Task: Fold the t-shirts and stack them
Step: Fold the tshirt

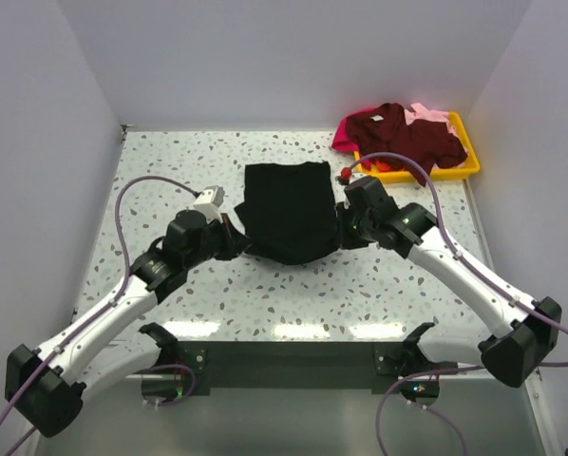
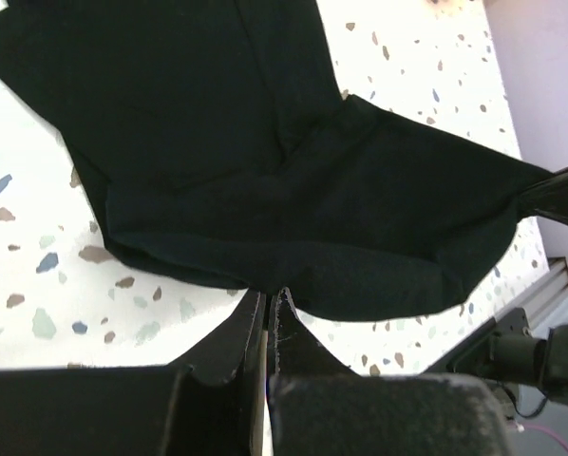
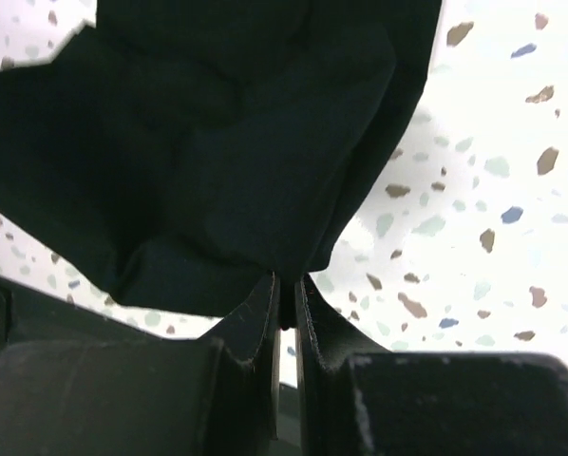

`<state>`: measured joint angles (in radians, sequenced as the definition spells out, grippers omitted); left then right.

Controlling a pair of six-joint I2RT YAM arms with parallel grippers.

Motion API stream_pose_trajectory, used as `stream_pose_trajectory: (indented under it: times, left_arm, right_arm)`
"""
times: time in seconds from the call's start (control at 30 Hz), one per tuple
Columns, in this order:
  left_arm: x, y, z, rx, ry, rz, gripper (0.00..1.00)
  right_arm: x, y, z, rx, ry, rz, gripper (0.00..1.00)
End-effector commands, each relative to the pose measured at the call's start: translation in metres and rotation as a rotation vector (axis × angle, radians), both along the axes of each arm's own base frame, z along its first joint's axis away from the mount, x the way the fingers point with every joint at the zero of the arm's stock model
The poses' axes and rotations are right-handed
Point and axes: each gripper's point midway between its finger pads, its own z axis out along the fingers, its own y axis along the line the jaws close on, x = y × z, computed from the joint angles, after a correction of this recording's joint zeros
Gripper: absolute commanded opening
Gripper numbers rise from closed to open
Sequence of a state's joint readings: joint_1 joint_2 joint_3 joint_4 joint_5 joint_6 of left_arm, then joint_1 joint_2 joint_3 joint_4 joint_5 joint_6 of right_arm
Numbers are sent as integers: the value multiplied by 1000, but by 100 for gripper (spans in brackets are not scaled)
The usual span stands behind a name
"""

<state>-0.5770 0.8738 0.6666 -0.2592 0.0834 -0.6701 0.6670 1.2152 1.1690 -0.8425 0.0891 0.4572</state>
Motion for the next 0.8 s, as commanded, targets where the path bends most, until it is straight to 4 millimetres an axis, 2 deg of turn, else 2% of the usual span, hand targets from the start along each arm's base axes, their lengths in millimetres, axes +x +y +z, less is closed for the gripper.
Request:
stream_pose_trajectory:
  times: [0.0,0.03,0.1,0.13,0.17,0.23,0.47,0.53,0.57,0.63,0.67,0.73,0.77]
  left_arm:
    - [30,-15,17,-16,-53,17,0]
    - [35,-16,20,-9,-61,25,0]
    - [44,-15,13,18,-53,49,0]
    - [49,-14,16,26,-64,59,0]
    - [55,-12,11,50,-56,83,0]
    - [62,-13,13,56,-57,98,0]
    - [95,-3,8,65,-29,179,0]
    - [103,-3,11,54,-34,184,0]
    - [108,-1,9,56,-28,188,0]
    - [118,0,13,49,-39,188,0]
    - [122,1,6,60,-26,192,0]
    - [130,-1,10,52,-31,179,0]
    - [135,2,4,56,-18,185,0]
  right_arm:
    - [39,7,24,18,-91,-22,0]
    - [51,7,19,9,-85,-36,0]
    - [65,10,28,15,-105,-36,0]
    - [75,10,21,3,-94,-41,0]
    - [85,8,27,10,-107,-57,0]
    - [100,4,21,-7,-101,-70,0]
    - [138,5,27,-1,-117,-81,0]
    - [149,3,22,-7,-104,-87,0]
    - [155,6,28,4,-117,-81,0]
    - [165,5,20,-6,-96,-83,0]
    - [172,6,26,-2,-111,-80,0]
    - [181,6,19,-16,-92,-81,0]
    - [187,7,25,-13,-109,-81,0]
